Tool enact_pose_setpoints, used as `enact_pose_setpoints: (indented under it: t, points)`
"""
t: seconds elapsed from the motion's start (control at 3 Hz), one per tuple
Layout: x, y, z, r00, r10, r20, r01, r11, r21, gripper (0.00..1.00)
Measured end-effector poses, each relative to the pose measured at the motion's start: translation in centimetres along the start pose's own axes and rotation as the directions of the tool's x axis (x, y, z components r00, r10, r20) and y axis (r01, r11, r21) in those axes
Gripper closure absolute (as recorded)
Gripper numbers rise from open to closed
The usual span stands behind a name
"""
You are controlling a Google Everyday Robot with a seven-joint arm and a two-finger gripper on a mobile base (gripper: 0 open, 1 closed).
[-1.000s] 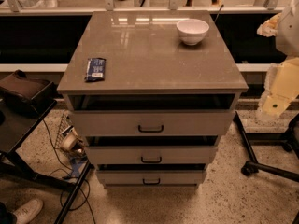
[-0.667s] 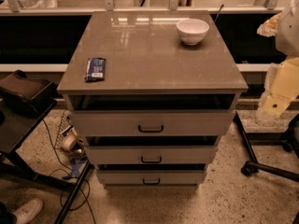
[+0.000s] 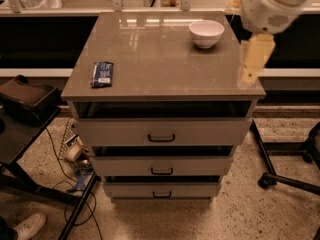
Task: Move white bowl near rxbar blueberry
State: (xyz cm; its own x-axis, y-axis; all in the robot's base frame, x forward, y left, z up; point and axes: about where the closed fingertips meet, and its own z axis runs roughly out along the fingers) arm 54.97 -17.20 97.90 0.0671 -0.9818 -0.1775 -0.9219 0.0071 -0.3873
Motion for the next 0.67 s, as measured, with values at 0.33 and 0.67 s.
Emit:
enact_pose_setpoints:
  t: [0.33,0.67]
  points:
    - [-2.0,-7.1,2.9,0.995,-0.078,-0.059,0.080,0.9961,0.037,0.00]
    - [-1.0,-12.6,5.0,0.984,-0.036,-0.173,0.050,0.9956,0.080,0.00]
